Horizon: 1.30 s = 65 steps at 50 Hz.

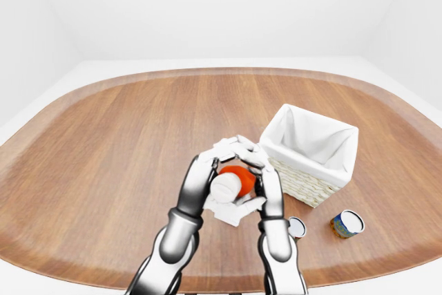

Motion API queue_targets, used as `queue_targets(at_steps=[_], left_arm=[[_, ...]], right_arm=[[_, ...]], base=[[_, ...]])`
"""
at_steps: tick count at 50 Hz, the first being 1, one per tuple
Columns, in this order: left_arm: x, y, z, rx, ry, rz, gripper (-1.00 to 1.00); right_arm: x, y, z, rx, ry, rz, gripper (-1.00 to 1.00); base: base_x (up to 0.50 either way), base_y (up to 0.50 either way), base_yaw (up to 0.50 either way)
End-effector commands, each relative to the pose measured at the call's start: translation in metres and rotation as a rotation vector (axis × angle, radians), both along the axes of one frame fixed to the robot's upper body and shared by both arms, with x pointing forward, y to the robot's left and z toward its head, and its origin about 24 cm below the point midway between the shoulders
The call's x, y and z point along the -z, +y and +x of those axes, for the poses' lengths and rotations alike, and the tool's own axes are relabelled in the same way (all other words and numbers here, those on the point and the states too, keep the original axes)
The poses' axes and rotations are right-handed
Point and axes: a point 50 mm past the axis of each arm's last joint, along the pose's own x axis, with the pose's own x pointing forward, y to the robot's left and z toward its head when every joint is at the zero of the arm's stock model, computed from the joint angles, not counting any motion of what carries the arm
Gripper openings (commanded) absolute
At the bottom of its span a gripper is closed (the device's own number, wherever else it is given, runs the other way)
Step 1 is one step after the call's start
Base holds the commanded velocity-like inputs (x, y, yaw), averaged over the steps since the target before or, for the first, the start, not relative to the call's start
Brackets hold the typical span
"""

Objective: Pick up the ketchup, and put it in the basket.

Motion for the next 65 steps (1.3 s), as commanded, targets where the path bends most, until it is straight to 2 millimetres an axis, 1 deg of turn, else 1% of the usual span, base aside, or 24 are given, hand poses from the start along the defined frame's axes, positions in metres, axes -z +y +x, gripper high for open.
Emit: queue_targets(at_steps=[1,19,23,26,30,35,36,39,40,43,45,47,50,51,53,54,55,57,60,62,65], left_arm=[[0.004,-0.004,0.0,0.031,0.047,-0.042,1.0],[0.003,0.001,0.001,0.018,0.043,-0.045,1.0],[0.002,0.003,0.001,0.014,0.035,-0.046,1.0],[-0.002,0.007,-0.003,0.008,0.015,-0.053,1.0],[-0.009,0.016,-0.009,-0.006,-0.021,-0.062,1.0],[-0.022,0.038,-0.023,-0.042,-0.094,-0.075,1.0],[-0.022,0.039,-0.023,-0.043,-0.095,-0.076,1.0],[-0.024,0.051,-0.026,-0.07,-0.111,-0.068,1.0],[-0.023,0.058,-0.027,-0.089,-0.114,-0.054,1.0],[-0.021,0.069,-0.027,-0.126,-0.1,-0.049,1.0],[-0.013,0.077,-0.026,-0.151,-0.068,-0.021,1.0],[-0.01,0.08,-0.026,-0.16,-0.051,-0.016,1.0],[0.017,0.099,-0.016,-0.224,0.073,0.034,1.0],[0.021,0.103,-0.016,-0.243,0.093,0.047,1.0],[0.026,0.11,-0.015,-0.26,0.121,0.043,1.0],[0.035,0.118,-0.013,-0.284,0.167,0.042,1.0],[0.036,0.118,-0.013,-0.285,0.171,0.042,1.0],[0.047,0.129,-0.01,-0.311,0.225,0.047,1.0],[0.059,0.14,-0.009,-0.332,0.286,0.036,1.0],[0.068,0.15,-0.007,-0.352,0.304,0.028,1.0],[0.076,0.16,-0.002,-0.376,0.318,0.006,1.0]], right_arm=[[-0.004,0.005,0.0,-0.036,-0.029,0.006,-1.0],[-0.001,0.007,0.001,-0.037,-0.024,-0.013,-1.0],[-0.001,0.007,0.002,-0.034,-0.022,-0.014,-1.0],[0.0,0.007,0.003,-0.033,-0.021,-0.013,-1.0],[0.001,0.006,0.003,-0.029,-0.022,-0.012,-1.0],[0.003,0.006,0.005,-0.028,-0.017,-0.014,-1.0],[0.003,0.006,0.005,-0.028,-0.016,-0.014,-1.0],[0.002,0.006,0.004,-0.028,-0.019,-0.015,-1.0],[0.002,0.005,0.005,-0.026,-0.019,-0.014,-1.0],[0.003,0.005,0.005,-0.022,-0.02,-0.015,-1.0],[0.003,0.005,0.005,-0.021,-0.019,-0.016,-1.0],[0.003,0.005,0.005,-0.022,-0.02,-0.016,-1.0],[0.004,0.005,0.006,-0.021,-0.019,-0.017,-1.0],[0.004,0.005,0.006,-0.02,-0.021,-0.018,-1.0],[0.004,0.006,0.006,-0.019,-0.02,-0.02,-1.0],[0.004,0.006,0.006,-0.018,-0.021,-0.022,-1.0],[0.004,0.006,0.006,-0.018,-0.021,-0.022,-1.0],[0.004,0.006,0.006,-0.015,-0.024,-0.024,-1.0],[0.005,0.006,0.008,-0.014,-0.022,-0.027,-1.0],[0.006,0.007,0.008,-0.013,-0.02,-0.032,-1.0],[0.006,0.007,0.008,-0.012,-0.022,-0.034,-1.0]], base=[[0.0,0.0,0.0],[0.0,0.0,0.0],[0.0,0.0,0.0],[0.0,0.0,0.0],[0.0,0.0,0.0],[0.0,0.0,0.0],[0.0,0.0,0.0],[0.0,0.0,0.0],[0.0,0.0,0.0],[0.0,0.0,0.0],[0.0,0.0,0.0],[0.0,0.0,0.0],[0.0,0.0,0.0],[0.0,0.0,0.0],[0.0,0.0,0.0],[0.0,0.0,0.0],[0.0,0.0,0.0],[0.0,0.0,0.0],[0.0,0.0,0.0],[0.0,0.0,0.0],[0.0,0.0,0.0]])
